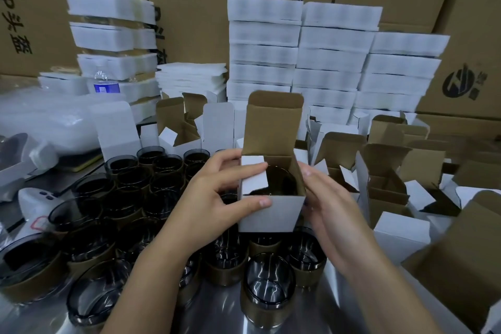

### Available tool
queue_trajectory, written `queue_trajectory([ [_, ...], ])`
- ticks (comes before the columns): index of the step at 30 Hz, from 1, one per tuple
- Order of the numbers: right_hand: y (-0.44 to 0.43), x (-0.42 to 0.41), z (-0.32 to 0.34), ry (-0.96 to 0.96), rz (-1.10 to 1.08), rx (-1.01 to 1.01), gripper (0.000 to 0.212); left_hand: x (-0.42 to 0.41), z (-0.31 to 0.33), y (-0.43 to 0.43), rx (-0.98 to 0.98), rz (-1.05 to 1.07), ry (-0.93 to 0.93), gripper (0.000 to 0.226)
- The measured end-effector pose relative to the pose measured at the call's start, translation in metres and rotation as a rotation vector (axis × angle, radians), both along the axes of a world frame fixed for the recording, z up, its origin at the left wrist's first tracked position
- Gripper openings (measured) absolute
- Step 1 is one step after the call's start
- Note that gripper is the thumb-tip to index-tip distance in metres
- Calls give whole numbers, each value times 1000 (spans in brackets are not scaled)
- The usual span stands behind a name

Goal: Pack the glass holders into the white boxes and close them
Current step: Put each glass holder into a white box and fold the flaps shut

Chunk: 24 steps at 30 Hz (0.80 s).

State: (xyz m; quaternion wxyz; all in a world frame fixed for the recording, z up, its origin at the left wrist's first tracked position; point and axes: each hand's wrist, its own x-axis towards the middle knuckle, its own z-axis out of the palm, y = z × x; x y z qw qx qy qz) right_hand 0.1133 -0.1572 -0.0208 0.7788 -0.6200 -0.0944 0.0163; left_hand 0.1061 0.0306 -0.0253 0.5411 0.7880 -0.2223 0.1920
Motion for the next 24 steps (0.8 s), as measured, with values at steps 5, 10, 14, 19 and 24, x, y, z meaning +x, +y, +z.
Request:
queue_trajectory([
  [5, -4, 1, -1, 11, 14, 60, 64, -3, 3, -2, -34, -53, 7, 45],
  [10, -3, 5, -5, -62, 52, 46, 34, -3, 2, -2, -12, -77, 118, 43],
  [14, -1, 7, -6, -116, 41, 50, 46, -1, 0, 0, -4, -62, 160, 47],
  [19, 0, 9, -7, -130, 21, 75, 47, 3, 0, 2, -138, -80, 224, 68],
  [24, -1, 8, -6, -140, 74, 86, 48, 3, -1, 4, -73, -90, 166, 59],
])
